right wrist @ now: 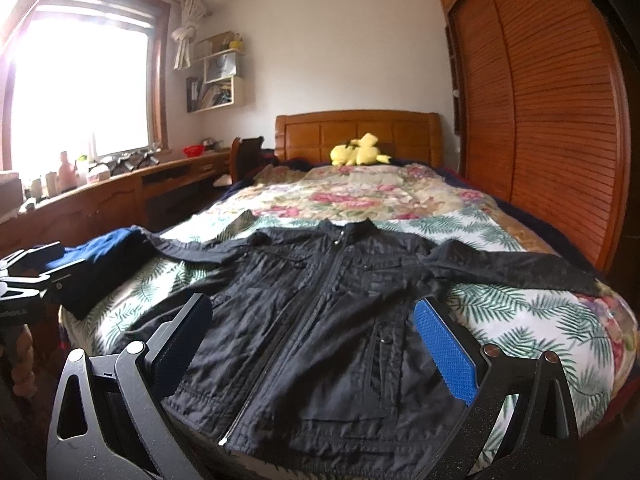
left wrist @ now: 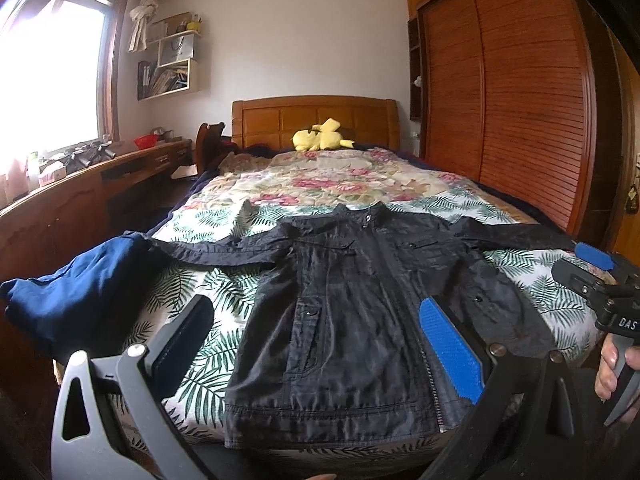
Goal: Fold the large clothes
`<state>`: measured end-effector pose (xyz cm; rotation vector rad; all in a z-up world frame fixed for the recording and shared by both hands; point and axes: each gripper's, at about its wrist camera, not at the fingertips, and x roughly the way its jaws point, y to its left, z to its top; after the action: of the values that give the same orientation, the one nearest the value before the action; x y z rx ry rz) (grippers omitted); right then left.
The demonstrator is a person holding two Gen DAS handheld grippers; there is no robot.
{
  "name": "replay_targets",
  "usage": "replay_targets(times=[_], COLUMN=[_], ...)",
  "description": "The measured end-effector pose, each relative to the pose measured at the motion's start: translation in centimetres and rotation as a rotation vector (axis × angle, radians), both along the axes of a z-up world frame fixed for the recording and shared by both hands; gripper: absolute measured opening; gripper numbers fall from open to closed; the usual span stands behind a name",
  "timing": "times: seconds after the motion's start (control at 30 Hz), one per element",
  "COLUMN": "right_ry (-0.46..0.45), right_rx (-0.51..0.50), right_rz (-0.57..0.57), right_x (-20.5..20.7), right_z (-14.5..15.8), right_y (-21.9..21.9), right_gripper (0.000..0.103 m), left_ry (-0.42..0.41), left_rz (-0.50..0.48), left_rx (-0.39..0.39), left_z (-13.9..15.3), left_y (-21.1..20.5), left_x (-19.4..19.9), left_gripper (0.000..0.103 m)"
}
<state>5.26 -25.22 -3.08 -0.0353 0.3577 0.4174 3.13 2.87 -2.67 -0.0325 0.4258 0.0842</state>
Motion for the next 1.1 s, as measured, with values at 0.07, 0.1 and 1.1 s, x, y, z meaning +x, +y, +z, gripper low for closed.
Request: replay_targets(times=[0.07,0.1,1.1], right_ry=[0.009,0.012,0.161], right_rx=[-0.004,-0.006,-0.054], right_rz=[0.021,0.037,0.314], right_x=[1.1,1.8,21.5], right_z=[-0.4,-0.6,-7.7], right_y=[0.5,0.9,13.4], right_gripper=[0.103,0.103,0.103], left_ry=[0.012,0.018,0.155], left_rz=[0.009,0.013,0.183], left_rx=[0.001,0.0,-0.057], left_z=[-0.5,-0.7,-5.7], left_y=[0.5,0.8,8.8], left_x=[0.6,0.9,10.5], left_gripper=[0.103,0.103,0.103])
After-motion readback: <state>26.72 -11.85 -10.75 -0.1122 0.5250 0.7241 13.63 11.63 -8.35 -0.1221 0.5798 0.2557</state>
